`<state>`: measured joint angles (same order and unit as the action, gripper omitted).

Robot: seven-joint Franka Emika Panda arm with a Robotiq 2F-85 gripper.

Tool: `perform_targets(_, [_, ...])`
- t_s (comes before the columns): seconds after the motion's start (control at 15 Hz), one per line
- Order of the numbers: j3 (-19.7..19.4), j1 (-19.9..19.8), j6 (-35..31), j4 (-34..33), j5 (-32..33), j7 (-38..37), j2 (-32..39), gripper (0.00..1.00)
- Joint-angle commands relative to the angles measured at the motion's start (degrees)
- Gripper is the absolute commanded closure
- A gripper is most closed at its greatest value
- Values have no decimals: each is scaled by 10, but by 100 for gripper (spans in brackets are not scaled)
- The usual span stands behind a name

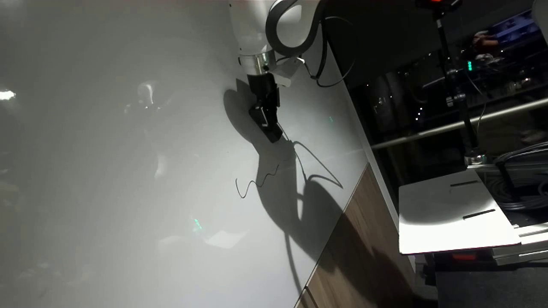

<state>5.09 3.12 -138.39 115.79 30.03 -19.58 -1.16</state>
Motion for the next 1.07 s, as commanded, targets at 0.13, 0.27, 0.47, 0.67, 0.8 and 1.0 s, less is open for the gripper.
perform_targets(0.13, [29,42,-11,-22,30,-33,50,71])
perform_targets(0.27, [36,62,-7,-36,43,-44,71,71])
perform_targets(0.47, [38,88,-7,-64,50,-50,106,71])
perform_targets(0.67, [36,106,-7,-84,41,-45,135,71])
perform_targets(0.8, [35,114,-6,-100,34,-41,151,71])
perform_targets(1.0, [35,126,3,-129,18,-35,170,71])
